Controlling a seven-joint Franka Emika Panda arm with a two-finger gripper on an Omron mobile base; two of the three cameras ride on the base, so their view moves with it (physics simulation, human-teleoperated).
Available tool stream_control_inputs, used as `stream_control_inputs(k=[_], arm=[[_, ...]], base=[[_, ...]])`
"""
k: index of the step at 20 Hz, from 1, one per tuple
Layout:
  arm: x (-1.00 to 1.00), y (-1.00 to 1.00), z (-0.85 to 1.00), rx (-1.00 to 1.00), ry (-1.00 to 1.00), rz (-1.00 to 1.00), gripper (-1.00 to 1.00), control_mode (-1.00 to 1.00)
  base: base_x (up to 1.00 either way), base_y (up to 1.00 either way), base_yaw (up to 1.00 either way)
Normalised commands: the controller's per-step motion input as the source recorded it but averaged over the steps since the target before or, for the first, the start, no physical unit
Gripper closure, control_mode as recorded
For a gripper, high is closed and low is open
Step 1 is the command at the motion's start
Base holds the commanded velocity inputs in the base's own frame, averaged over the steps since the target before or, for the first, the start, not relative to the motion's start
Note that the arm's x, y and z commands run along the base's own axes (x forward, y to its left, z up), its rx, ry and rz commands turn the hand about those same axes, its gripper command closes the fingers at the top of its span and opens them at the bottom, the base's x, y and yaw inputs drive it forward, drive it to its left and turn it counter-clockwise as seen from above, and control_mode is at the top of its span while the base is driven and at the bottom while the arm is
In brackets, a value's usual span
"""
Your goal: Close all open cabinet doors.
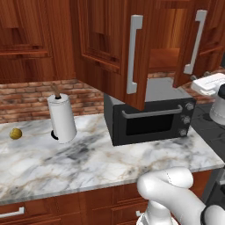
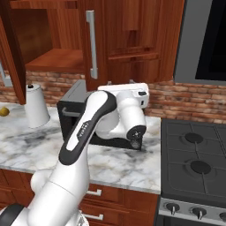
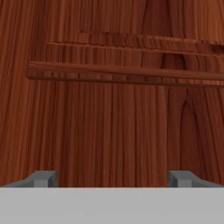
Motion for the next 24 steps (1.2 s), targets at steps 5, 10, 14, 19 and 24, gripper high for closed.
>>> stream_control_inputs(k=[5, 10, 14, 19, 24], arm=[[0.3, 0.32, 0.0, 0.0, 0.0, -0.08, -1.0, -1.0], [0.33, 0.41, 0.0, 0.0, 0.0, -0.13, -1.0, -1.0], [0.31, 0.4, 0.0, 0.0, 0.0, -0.15, -1.0, -1.0], [0.31, 0.18, 0.0, 0.0, 0.0, -0.12, -1.0, -1.0], [0.29, 0.1, 0.0, 0.0, 0.01, -0.1, -1.0, -1.0]], base=[[0.0, 0.0, 0.0], [0.0, 0.0, 0.0], [0.0, 0.0, 0.0], [0.0, 0.0, 0.0], [0.0, 0.0, 0.0]])
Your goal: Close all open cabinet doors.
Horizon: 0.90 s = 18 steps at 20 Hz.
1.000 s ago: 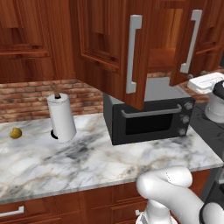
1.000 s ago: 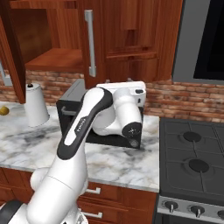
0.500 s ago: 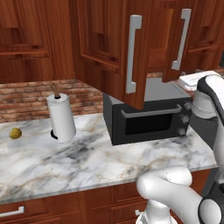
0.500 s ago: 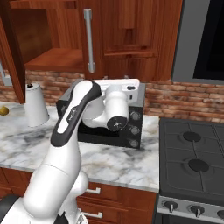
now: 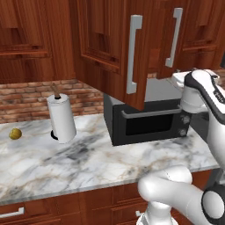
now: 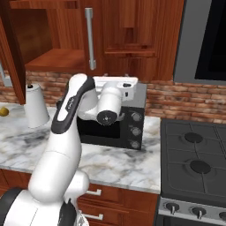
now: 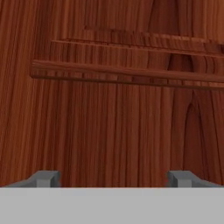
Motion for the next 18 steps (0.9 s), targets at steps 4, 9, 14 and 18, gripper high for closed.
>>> stream_control_inputs(k=[4, 9, 14, 18], arm=[[0.27, 0.15, 0.0, 0.0, 0.02, -0.1, -1.0, -1.0], [0.23, 0.14, 0.0, 0.0, 0.05, -0.09, -1.0, -1.0], [0.23, 0.09, 0.0, 0.0, 0.05, -0.08, -1.0, -1.0], [0.16, 0.0, 0.0, 0.0, 0.03, -0.01, -1.0, -1.0]], base=[[0.0, 0.0, 0.0], [0.0, 0.0, 0.0], [0.0, 0.0, 0.0], [0.0, 0.0, 0.0]])
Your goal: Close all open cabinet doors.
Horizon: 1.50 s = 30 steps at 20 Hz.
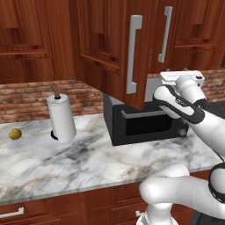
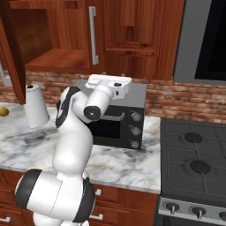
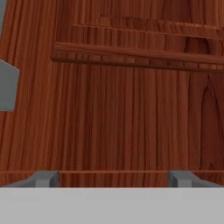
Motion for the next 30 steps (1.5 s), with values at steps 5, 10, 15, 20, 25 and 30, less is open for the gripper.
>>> stream_control_inputs(k=[5, 10, 15, 20, 25, 30], arm=[[0.18, 0.0, 0.1, 0.0, 0.0, -0.01, -1.0, -1.0], [-0.02, 0.0, 0.23, 0.0, 0.0, 0.0, -1.0, -1.0], [-0.56, 0.0, 0.38, 0.0, 0.02, -0.04, -1.0, -1.0], [-0.73, 0.0, 0.49, 0.0, 0.07, -0.08, -1.0, -1.0], [-0.81, 0.0, 0.43, 0.0, 0.11, -0.09, -1.0, -1.0], [-0.88, 0.0, 0.32, 0.0, 0.19, -0.12, -1.0, -1.0]], base=[[0.0, 0.0, 0.0], [0.0, 0.0, 0.0], [0.0, 0.0, 0.0], [0.0, 0.0, 0.0], [0.0, 0.0, 0.0], [0.0, 0.0, 0.0]])
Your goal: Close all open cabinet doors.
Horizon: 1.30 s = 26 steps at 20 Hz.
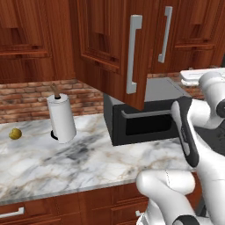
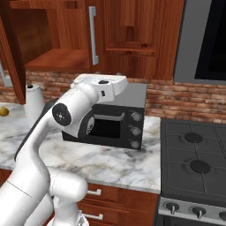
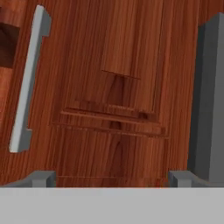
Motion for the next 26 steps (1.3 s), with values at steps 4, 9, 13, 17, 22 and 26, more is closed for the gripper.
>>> stream_control_inputs(k=[4, 9, 13, 17, 22, 26], arm=[[-0.83, 0.0, 0.25, 0.0, 0.23, -0.1, -1.0, -1.0], [-0.81, 0.02, 0.06, 0.0, 0.21, -0.07, -1.0, -1.0], [-0.87, 0.24, 0.0, 0.0, 0.1, -0.06, -1.0, -1.0], [-0.71, 0.54, 0.0, 0.0, 0.0, -0.01, -1.0, -1.0], [-0.42, 0.73, -0.01, 0.0, -0.02, 0.0, -1.0, -1.0], [-0.32, 0.59, -0.07, 0.0, -0.03, 0.0, -1.0, -1.0]], base=[[0.0, 0.0, 0.0], [0.0, 0.0, 0.0], [0.0, 0.0, 0.0], [0.0, 0.0, 0.0], [0.0, 0.0, 0.0], [0.0, 0.0, 0.0]])
